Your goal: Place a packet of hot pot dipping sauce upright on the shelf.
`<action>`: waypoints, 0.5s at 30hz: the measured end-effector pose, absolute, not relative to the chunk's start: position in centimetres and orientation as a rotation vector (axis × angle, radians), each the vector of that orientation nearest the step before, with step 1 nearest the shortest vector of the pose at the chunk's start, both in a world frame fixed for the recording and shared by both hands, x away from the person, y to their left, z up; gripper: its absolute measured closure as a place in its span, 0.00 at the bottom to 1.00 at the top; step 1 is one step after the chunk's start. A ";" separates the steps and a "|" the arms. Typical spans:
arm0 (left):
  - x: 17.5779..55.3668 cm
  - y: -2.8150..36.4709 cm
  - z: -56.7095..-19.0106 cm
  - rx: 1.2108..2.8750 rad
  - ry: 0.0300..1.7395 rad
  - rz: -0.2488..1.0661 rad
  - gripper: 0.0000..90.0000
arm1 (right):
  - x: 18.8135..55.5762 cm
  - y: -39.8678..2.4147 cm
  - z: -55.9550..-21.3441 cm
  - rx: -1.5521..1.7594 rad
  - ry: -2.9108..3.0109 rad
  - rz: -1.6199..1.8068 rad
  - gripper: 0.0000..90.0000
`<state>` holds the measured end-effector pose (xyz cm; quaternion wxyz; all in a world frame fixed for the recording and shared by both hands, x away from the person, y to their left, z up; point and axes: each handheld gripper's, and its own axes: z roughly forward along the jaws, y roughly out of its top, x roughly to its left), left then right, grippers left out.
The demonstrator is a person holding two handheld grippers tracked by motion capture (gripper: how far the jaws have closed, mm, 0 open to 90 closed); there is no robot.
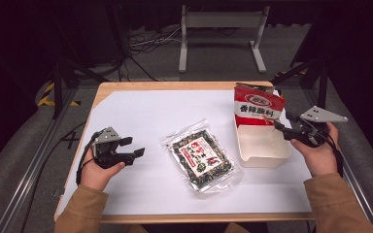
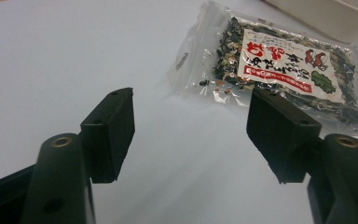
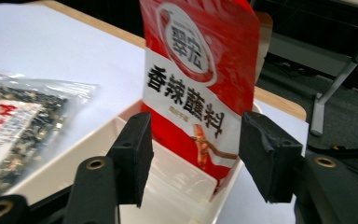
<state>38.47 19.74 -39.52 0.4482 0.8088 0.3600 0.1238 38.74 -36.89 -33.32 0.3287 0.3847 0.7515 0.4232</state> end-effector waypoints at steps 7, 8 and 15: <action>38.8 18.9 -39.7 1.995 0.871 0.308 0.21 | 36.0 -35.1 -32.8 0.953 2.002 1.241 0.54; 38.7 18.8 -39.7 1.991 0.869 0.303 0.20 | 35.7 -34.7 -32.8 0.948 2.009 1.262 0.53; 38.6 18.7 -39.6 1.997 0.850 0.275 0.14 | 34.3 -33.2 -33.1 0.973 2.058 1.332 0.51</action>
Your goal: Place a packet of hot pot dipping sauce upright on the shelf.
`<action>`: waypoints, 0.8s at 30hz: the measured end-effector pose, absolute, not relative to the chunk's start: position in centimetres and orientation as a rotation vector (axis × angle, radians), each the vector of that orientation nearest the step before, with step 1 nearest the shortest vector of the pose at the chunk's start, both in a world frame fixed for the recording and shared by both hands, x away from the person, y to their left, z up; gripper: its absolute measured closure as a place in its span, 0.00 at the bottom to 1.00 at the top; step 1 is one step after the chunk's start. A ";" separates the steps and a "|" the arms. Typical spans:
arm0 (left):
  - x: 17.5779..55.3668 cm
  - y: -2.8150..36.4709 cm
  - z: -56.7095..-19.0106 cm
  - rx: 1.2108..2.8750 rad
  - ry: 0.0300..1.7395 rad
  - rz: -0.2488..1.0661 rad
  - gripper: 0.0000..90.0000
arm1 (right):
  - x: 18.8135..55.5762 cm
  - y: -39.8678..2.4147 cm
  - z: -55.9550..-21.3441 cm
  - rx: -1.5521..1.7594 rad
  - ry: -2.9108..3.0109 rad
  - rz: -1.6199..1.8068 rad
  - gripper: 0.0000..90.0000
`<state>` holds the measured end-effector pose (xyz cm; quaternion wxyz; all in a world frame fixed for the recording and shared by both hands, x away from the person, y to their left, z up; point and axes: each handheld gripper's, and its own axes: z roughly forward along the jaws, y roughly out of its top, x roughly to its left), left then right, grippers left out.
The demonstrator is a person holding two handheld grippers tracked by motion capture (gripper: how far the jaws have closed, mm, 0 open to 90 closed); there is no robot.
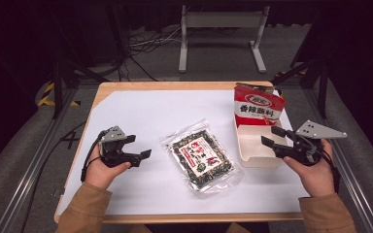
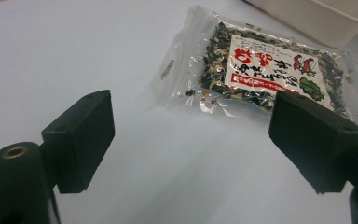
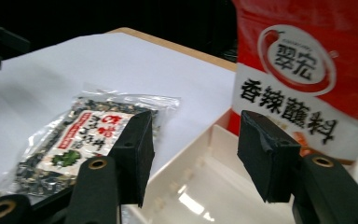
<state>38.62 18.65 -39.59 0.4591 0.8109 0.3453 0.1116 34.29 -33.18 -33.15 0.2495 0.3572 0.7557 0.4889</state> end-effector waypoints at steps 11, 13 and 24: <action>38.2 18.2 -39.3 2.040 0.808 0.217 0.17 | 32.9 -31.1 -33.5 0.927 2.195 1.342 0.54; 38.2 18.2 -39.3 2.042 0.804 0.216 0.17 | 32.8 -31.0 -33.4 0.917 2.207 1.339 0.55; 38.5 17.5 -39.1 2.031 0.842 0.176 0.21 | 31.9 -29.5 -33.3 0.819 2.308 1.341 0.55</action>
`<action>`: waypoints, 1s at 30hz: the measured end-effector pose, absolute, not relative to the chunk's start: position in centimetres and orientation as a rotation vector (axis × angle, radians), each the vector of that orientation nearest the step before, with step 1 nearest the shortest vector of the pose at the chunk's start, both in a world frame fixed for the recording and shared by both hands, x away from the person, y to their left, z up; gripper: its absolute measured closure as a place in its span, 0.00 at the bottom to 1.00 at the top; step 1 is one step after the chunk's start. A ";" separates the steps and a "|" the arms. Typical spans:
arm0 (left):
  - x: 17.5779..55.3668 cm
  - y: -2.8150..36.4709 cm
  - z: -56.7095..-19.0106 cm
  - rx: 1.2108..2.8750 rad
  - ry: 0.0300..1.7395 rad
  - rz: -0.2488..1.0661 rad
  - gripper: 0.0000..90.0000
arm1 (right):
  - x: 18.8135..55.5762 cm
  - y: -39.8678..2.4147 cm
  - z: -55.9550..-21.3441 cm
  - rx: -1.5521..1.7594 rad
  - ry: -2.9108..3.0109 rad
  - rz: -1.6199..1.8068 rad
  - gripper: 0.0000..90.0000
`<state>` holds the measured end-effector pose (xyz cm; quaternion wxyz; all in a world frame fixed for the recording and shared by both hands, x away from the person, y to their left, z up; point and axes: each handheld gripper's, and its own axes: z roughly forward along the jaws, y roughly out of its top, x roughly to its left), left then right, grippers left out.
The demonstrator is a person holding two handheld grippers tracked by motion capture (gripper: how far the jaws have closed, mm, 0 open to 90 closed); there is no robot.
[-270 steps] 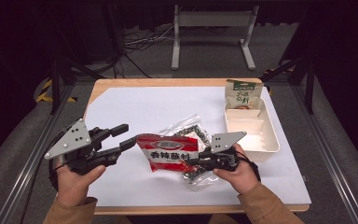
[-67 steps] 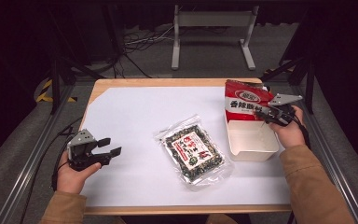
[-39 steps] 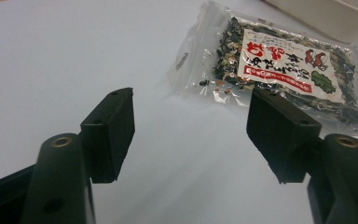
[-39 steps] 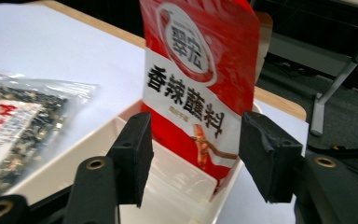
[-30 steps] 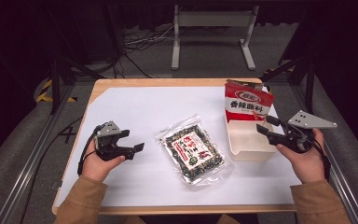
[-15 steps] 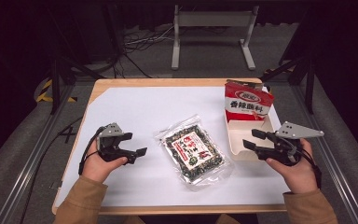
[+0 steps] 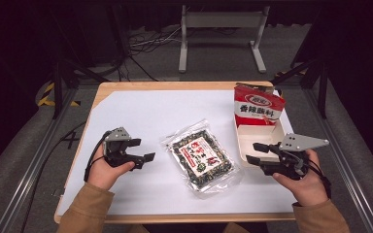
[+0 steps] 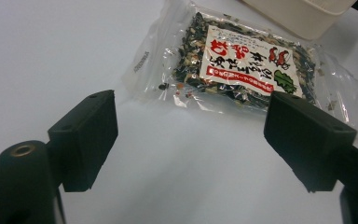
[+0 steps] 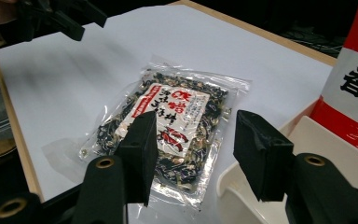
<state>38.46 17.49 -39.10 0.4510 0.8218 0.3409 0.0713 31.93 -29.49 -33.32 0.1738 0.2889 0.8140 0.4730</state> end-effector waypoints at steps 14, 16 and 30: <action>40.8 15.1 -39.7 2.025 0.872 0.157 0.27 | 31.9 -28.7 -32.7 0.721 2.338 1.388 0.58; 41.4 14.6 -39.9 2.030 0.874 0.162 0.30 | 31.9 -28.7 -32.6 0.699 2.328 1.390 0.58; 44.6 14.0 -42.3 1.975 1.004 0.176 0.40 | 31.7 -28.9 -32.7 0.682 2.294 1.420 0.59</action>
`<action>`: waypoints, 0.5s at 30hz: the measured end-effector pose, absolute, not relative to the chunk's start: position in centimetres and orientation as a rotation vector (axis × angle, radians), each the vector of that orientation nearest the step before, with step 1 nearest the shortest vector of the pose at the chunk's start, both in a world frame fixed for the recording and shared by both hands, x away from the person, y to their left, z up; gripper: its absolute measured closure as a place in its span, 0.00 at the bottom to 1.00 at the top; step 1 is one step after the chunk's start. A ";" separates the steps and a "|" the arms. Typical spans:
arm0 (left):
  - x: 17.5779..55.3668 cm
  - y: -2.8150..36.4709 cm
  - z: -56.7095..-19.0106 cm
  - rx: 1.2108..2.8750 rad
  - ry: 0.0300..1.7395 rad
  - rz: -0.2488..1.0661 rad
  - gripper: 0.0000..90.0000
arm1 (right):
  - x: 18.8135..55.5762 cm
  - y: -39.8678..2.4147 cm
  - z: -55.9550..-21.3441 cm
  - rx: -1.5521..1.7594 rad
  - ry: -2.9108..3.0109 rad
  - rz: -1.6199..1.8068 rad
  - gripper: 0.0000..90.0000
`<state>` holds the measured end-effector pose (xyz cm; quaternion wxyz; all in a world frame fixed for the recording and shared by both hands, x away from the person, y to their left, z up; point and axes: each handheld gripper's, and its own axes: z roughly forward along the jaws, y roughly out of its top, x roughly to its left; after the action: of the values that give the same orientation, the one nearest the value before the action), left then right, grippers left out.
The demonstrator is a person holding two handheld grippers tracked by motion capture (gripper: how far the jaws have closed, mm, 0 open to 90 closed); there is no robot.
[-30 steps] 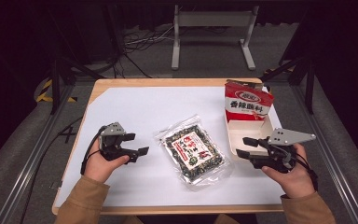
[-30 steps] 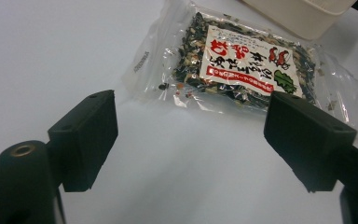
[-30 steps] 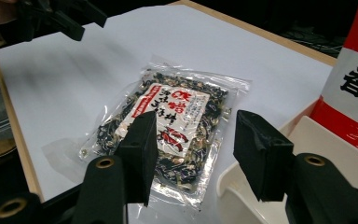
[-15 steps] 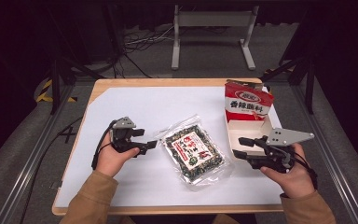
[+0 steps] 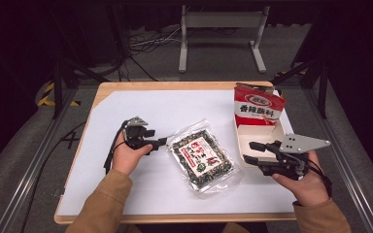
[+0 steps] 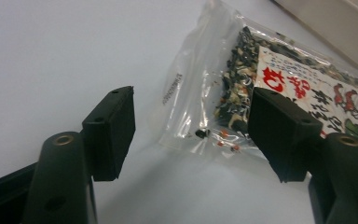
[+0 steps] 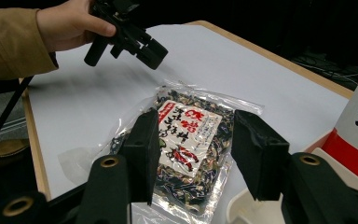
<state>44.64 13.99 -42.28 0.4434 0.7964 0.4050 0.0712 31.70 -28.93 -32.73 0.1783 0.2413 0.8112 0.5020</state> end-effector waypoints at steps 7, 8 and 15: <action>45.8 14.0 -43.3 1.952 1.035 0.137 0.58 | 31.5 -29.0 -32.7 0.660 2.275 1.434 0.69; 46.0 14.0 -43.5 1.956 1.037 0.139 0.60 | 31.5 -29.0 -32.7 0.659 2.277 1.435 0.70; 46.6 13.8 -44.4 1.952 1.063 0.076 0.67 | 31.4 -28.9 -32.7 0.630 2.293 1.464 0.68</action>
<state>46.60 13.78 -44.37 0.4430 0.7870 0.4284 0.0305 31.44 -28.87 -32.73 0.1739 0.2222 0.8086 0.5162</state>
